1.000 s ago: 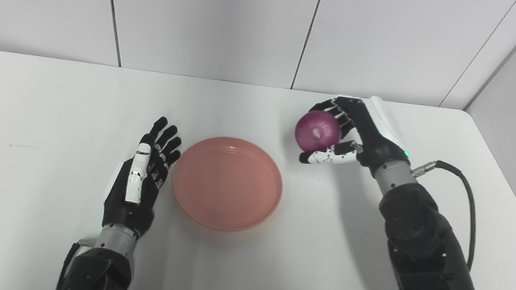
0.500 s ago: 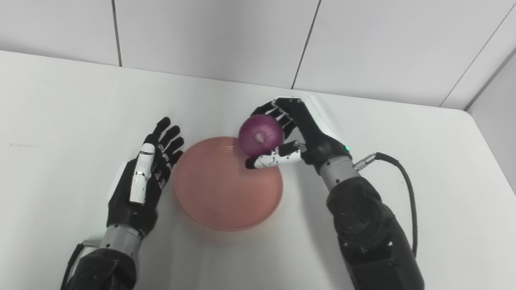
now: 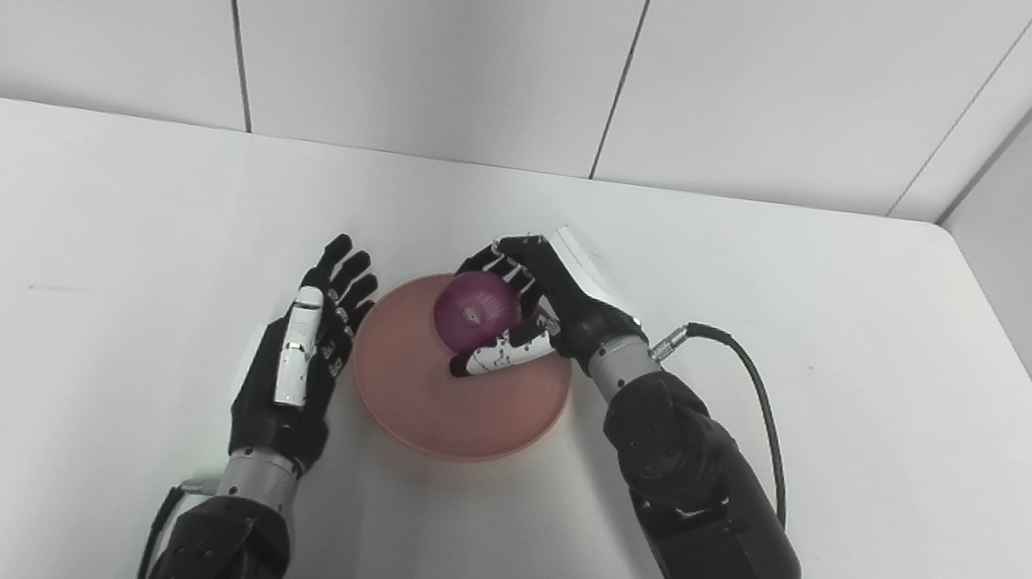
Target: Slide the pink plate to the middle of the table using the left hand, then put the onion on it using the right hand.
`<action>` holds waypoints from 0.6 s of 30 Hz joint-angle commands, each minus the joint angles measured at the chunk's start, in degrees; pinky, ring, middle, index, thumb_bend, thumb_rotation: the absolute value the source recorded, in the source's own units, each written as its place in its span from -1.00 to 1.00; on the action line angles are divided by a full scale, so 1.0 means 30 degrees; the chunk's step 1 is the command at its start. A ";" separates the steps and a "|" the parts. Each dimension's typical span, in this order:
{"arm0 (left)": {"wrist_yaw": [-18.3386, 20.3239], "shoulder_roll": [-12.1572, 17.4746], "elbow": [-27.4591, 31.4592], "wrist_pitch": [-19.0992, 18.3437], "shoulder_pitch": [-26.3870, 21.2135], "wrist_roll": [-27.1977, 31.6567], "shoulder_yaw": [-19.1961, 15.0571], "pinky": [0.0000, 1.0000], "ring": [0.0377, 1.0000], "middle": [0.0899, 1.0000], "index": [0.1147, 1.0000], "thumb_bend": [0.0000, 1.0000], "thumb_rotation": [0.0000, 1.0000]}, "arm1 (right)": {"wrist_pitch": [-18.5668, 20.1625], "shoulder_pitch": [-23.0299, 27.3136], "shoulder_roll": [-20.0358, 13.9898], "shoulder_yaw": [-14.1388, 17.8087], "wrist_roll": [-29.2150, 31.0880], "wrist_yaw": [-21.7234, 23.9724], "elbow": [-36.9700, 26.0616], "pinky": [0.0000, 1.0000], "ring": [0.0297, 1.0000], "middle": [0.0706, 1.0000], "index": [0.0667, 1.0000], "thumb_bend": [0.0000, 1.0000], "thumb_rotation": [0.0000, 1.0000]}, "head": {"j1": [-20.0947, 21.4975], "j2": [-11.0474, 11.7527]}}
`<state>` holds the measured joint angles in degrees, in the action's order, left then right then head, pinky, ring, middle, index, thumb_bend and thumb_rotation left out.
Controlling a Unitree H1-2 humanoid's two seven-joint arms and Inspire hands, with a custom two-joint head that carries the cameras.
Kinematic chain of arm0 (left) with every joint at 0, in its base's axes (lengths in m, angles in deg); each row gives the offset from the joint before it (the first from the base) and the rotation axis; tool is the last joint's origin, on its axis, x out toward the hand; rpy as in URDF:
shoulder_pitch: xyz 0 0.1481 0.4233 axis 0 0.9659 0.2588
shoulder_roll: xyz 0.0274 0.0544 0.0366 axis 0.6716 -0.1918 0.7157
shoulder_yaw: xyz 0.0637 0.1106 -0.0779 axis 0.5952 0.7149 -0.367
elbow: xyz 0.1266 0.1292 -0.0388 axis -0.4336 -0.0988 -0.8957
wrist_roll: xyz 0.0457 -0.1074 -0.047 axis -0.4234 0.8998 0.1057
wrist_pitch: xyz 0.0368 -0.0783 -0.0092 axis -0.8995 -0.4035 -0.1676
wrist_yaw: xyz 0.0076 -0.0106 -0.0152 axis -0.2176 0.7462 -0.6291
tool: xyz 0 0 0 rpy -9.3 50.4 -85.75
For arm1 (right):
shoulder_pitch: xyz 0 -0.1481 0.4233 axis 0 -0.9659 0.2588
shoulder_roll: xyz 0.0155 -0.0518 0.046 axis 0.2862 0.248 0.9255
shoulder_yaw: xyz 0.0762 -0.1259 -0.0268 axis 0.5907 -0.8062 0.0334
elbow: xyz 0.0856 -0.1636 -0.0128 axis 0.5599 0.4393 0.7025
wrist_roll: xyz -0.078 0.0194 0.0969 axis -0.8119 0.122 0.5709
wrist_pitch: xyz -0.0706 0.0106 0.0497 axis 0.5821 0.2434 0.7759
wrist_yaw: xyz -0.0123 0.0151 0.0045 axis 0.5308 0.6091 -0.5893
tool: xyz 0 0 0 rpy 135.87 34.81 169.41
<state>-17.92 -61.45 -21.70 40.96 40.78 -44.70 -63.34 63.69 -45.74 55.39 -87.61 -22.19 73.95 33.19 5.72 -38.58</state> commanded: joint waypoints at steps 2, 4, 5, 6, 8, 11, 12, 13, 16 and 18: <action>-0.0238 -0.0313 -0.0049 -0.0391 0.0364 -0.0055 0.0054 0.88 0.88 0.87 0.82 -0.11 1.00 | -0.0964 0.0725 0.0204 -0.0087 -0.0126 -0.0402 0.0051 -0.19 -0.09 0.01 -0.10 0.04 -0.73 | -0.0067 -0.0017; -0.0273 -0.0318 -0.0016 -0.0447 0.0356 -0.0088 0.0050 0.88 0.87 0.87 0.82 -0.10 1.00 | -0.0870 0.0678 0.0235 -0.0227 -0.0223 -0.0392 0.0271 -0.20 -0.09 0.00 -0.10 0.04 -0.72 | -0.0090 -0.0025; -0.0288 -0.0322 -0.0007 -0.0473 0.0348 -0.0086 0.0041 0.88 0.87 0.87 0.82 -0.10 1.00 | -0.0871 0.0660 0.0237 -0.0295 -0.0272 -0.0406 0.0389 -0.21 -0.09 0.00 -0.10 0.04 -0.72 | -0.0117 -0.0045; -0.0306 -0.0340 0.0003 -0.0499 0.0338 -0.0058 0.0020 0.87 0.87 0.87 0.81 -0.10 1.00 | -0.0952 0.0629 0.0244 -0.0350 -0.0291 -0.0462 0.0537 -0.20 -0.09 0.01 -0.10 0.04 -0.72 | -0.0119 -0.0051; -0.0286 -0.0329 0.0012 -0.0498 0.0329 -0.0046 0.0023 0.87 0.87 0.86 0.81 -0.11 1.00 | -0.1201 0.0554 0.0278 -0.0399 -0.0263 -0.0617 0.0831 -0.20 -0.09 0.01 -0.10 0.04 -0.72 | -0.0122 -0.0055; -0.0250 -0.0283 -0.0040 -0.0431 0.0316 -0.0101 0.0052 0.87 0.87 0.86 0.81 -0.11 1.00 | -0.1407 0.0418 0.0328 -0.0418 -0.0189 -0.0747 0.1083 -0.17 -0.07 0.03 -0.10 0.04 -0.73 | -0.0131 -0.0035; -0.0254 -0.0276 -0.0050 -0.0409 0.0316 -0.0131 0.0061 0.87 0.87 0.86 0.81 -0.11 1.00 | -0.1444 0.0375 0.0330 -0.0440 -0.0223 -0.0776 0.1108 -0.17 -0.06 0.04 -0.10 0.04 -0.73 | -0.0133 -0.0038; -0.0262 -0.0268 -0.0064 -0.0368 0.0317 -0.0175 0.0074 0.87 0.87 0.86 0.81 -0.11 1.00 | -0.1476 0.0332 0.0340 -0.0452 -0.0251 -0.0807 0.1118 -0.15 -0.05 0.05 -0.10 0.04 -0.73 | -0.0133 -0.0038; -0.0283 -0.0266 -0.0024 -0.0404 0.0316 -0.0222 0.0081 0.87 0.87 0.86 0.81 -0.11 1.00 | -0.1475 0.0228 0.0406 -0.0473 -0.0277 -0.0899 0.1090 -0.11 -0.01 0.07 -0.10 0.04 -0.73 | -0.0122 -0.0057; -0.0329 -0.0300 0.0045 -0.0498 0.0322 -0.0223 0.0070 0.87 0.87 0.86 0.81 -0.10 1.00 | -0.1496 0.0139 0.0447 -0.0472 -0.0276 -0.0983 0.1005 -0.08 0.02 0.11 -0.10 0.04 -0.72 | -0.0126 -0.0061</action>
<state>-18.13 -61.49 -21.63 40.89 40.81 -44.89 -63.38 61.12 -46.06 56.28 -88.97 -22.88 71.49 36.97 5.36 -38.85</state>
